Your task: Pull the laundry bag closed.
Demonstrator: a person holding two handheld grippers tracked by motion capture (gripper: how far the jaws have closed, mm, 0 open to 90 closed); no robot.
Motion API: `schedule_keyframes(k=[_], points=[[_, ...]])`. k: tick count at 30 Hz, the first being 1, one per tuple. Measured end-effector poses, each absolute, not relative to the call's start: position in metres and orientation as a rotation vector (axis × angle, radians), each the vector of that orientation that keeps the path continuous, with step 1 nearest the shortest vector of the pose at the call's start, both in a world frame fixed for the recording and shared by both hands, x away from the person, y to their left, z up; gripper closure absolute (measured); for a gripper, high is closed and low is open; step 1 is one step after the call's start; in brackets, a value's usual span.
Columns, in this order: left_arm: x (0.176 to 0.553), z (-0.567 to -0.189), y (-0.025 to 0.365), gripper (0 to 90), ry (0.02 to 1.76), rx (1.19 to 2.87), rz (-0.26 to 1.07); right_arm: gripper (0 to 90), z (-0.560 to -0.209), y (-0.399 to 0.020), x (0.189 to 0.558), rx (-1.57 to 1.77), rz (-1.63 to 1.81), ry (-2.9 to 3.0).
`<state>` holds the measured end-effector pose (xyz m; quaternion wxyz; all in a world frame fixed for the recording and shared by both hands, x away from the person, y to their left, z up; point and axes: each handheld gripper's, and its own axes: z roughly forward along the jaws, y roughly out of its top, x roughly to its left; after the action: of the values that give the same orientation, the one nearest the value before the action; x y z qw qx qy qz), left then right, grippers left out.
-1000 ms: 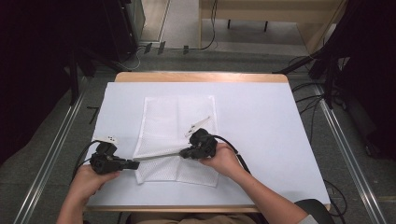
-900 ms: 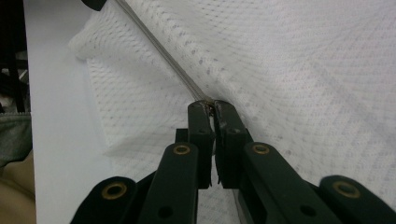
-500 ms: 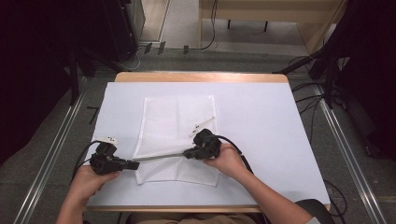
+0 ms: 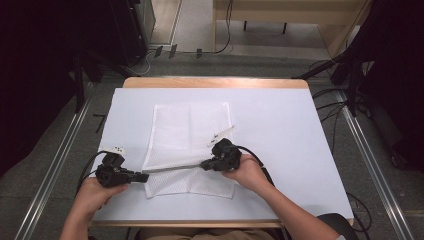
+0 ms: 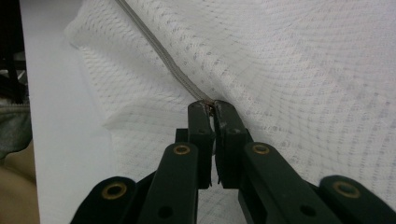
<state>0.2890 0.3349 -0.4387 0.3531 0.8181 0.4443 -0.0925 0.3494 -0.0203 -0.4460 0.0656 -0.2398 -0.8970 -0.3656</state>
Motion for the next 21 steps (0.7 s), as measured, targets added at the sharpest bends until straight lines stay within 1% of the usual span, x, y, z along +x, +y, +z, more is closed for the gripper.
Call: schedule_keyframes(k=[8, 14, 21], points=[[0.289, -0.440, 0.335, 88.2, 1.156, 2.117, -0.246, 88.4, -0.446, -0.031, 0.348, -0.744, -1.104, -2.701], [0.289, -0.440, 0.335, 88.2, 1.156, 2.123, -0.245, 88.3, -0.449, -0.048, 0.345, -0.776, -1.079, -2.688], [0.289, -0.440, 0.335, 88.1, 1.153, 2.121, -0.249, 88.3, -0.448, -0.052, 0.344, -0.779, -1.082, -2.694]])
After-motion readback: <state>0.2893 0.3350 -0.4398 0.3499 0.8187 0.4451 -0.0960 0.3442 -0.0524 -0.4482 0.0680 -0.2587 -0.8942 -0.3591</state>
